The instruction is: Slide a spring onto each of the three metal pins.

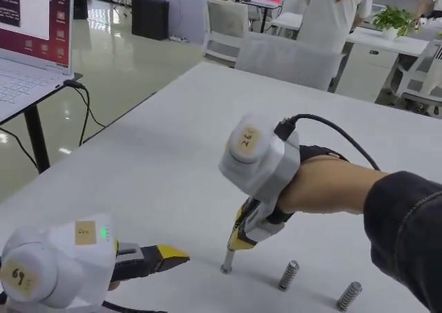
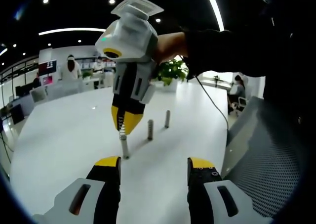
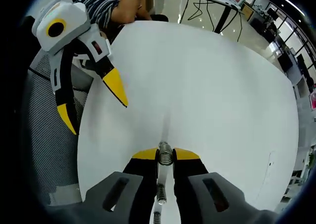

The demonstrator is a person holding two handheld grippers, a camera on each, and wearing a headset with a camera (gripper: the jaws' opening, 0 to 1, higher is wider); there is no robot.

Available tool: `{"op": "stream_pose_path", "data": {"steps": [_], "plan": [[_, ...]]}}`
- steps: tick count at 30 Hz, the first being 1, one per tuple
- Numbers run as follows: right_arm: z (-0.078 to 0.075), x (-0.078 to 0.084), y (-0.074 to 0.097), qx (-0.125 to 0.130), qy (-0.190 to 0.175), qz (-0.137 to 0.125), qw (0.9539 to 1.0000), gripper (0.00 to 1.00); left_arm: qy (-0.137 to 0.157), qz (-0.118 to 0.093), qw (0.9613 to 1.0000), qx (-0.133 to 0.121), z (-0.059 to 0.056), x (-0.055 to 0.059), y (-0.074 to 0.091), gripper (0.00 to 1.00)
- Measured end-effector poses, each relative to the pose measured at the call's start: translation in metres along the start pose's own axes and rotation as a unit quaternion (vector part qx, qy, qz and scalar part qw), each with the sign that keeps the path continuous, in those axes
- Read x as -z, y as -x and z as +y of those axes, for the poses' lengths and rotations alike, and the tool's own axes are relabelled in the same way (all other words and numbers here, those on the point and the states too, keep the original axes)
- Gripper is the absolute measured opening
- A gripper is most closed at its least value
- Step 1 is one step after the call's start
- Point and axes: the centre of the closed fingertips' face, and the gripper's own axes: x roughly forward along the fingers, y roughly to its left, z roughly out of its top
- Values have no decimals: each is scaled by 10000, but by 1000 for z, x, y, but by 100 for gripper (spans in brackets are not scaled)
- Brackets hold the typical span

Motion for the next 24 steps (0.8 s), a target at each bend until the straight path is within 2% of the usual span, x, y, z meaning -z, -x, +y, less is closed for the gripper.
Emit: {"op": "stream_pose_path", "data": {"steps": [24], "plan": [[10,12,-32,-162,-80,239,9996,9,23,6,10000,-4,2,3,1,47]]}}
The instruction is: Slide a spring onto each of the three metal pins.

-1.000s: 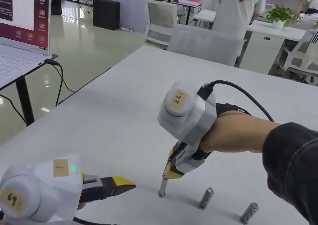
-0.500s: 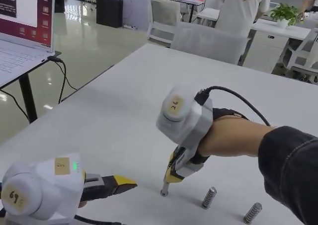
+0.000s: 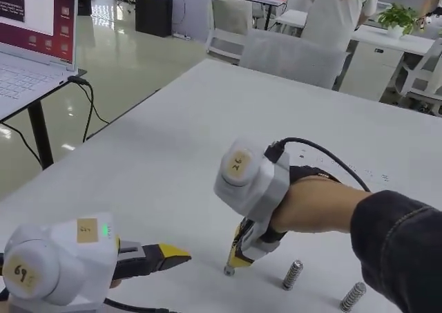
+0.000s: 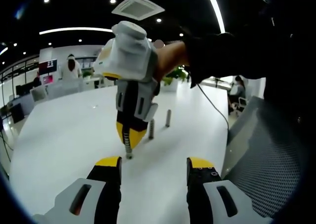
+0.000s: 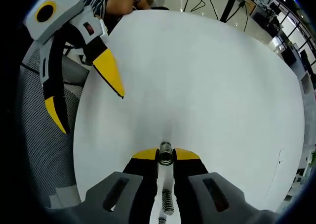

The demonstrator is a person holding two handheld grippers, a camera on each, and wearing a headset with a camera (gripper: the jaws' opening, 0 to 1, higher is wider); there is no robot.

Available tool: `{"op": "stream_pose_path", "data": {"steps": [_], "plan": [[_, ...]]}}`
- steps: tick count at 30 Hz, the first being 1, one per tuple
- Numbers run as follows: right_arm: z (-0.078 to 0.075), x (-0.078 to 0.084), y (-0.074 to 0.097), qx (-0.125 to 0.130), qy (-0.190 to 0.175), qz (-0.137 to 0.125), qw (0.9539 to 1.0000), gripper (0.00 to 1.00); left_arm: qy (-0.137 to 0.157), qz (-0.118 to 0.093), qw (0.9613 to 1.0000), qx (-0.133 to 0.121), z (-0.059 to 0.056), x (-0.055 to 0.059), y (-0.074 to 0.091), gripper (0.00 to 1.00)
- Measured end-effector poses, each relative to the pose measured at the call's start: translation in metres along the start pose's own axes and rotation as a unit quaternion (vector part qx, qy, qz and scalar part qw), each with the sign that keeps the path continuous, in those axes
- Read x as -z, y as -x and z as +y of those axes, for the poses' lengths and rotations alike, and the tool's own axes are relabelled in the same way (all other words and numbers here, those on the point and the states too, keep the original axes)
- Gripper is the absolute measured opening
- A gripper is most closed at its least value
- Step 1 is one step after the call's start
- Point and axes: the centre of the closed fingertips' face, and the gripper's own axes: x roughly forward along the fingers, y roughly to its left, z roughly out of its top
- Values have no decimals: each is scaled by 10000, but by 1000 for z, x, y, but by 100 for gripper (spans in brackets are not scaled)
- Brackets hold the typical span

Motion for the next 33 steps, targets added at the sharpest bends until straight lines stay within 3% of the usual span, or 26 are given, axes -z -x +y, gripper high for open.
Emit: {"op": "stream_pose_path", "data": {"steps": [17,33], "plan": [[6,6,-13,-40,-18,85,10000,9,12,23,10000,-9,0,1,1,47],[5,6,-12,-33,-45,23,10000,13,-13,41,10000,-13,-1,0,1,47]]}}
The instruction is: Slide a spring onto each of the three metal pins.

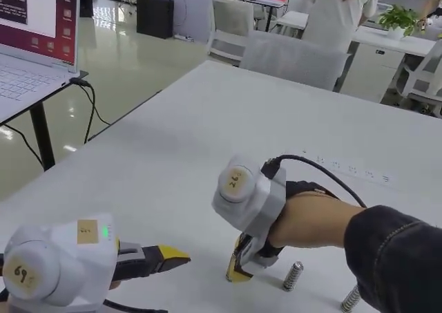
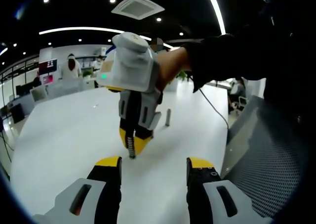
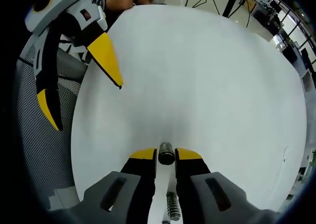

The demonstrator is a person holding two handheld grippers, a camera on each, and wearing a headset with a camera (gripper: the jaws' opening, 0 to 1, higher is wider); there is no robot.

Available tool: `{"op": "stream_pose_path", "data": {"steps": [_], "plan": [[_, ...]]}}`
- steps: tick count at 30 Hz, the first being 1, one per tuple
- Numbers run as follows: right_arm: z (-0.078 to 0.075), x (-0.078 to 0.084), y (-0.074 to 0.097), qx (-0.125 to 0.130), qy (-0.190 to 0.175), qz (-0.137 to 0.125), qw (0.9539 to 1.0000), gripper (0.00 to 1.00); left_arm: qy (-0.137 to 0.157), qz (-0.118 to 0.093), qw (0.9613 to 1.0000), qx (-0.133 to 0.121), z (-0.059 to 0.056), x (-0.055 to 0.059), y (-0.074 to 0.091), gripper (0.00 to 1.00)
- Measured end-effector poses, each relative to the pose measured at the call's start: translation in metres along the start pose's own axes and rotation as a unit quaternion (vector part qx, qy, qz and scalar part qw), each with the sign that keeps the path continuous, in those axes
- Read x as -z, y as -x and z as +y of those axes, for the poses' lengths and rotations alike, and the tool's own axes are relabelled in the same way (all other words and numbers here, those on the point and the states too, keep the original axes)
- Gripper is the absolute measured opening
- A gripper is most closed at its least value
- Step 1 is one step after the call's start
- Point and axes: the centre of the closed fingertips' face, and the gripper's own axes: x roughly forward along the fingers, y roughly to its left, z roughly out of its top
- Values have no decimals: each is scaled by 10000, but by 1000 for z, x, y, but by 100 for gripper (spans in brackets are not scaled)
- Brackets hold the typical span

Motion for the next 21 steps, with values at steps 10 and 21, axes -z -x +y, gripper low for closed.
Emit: {"op": "stream_pose_path", "data": {"steps": [10,21], "plan": [[-3,6,3,43,-85,-88,9999,25,-7,18,10000,19,0,0,-2,47],[-8,19,9,136,-353,-247,9990,39,-16,3,10000,-15,1,-2,-1,47]]}}
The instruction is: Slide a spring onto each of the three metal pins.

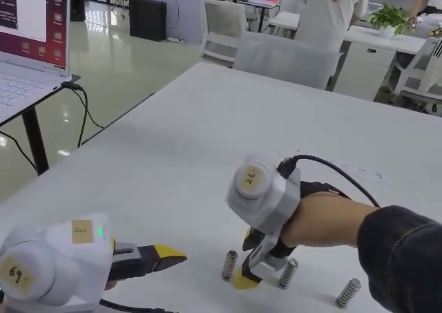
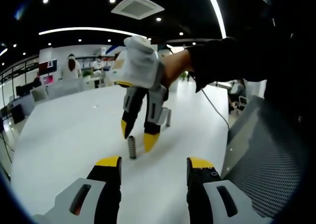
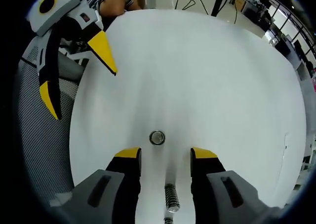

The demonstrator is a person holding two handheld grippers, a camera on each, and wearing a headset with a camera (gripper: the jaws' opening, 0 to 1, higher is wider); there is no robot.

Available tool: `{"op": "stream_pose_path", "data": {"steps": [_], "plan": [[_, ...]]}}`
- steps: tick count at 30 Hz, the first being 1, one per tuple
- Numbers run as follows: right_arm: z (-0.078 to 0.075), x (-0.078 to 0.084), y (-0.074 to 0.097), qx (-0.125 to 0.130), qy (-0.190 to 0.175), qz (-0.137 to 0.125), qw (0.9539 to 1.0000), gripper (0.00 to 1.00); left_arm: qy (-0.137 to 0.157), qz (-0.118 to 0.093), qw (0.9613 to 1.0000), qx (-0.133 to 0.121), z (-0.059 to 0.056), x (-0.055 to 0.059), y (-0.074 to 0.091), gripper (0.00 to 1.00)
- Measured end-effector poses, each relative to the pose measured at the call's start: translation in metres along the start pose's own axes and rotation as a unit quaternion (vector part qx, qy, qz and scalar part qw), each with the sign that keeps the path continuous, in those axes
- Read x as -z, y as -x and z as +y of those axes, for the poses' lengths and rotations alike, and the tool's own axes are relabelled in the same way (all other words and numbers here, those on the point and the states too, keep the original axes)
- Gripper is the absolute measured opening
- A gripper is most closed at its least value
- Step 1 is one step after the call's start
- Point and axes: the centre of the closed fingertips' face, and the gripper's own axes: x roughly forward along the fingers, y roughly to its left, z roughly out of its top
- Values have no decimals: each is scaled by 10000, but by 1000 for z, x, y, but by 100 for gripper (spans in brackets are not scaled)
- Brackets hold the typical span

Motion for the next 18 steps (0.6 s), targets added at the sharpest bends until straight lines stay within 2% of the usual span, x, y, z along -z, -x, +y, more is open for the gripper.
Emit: {"op": "stream_pose_path", "data": {"steps": [11,18], "plan": [[-5,15,10,45,-451,-306,9985,48,-8,22,10000,-26,1,0,1,48],[-8,26,17,167,-614,-464,9969,53,-17,33,10000,-31,1,-1,0,48]]}}
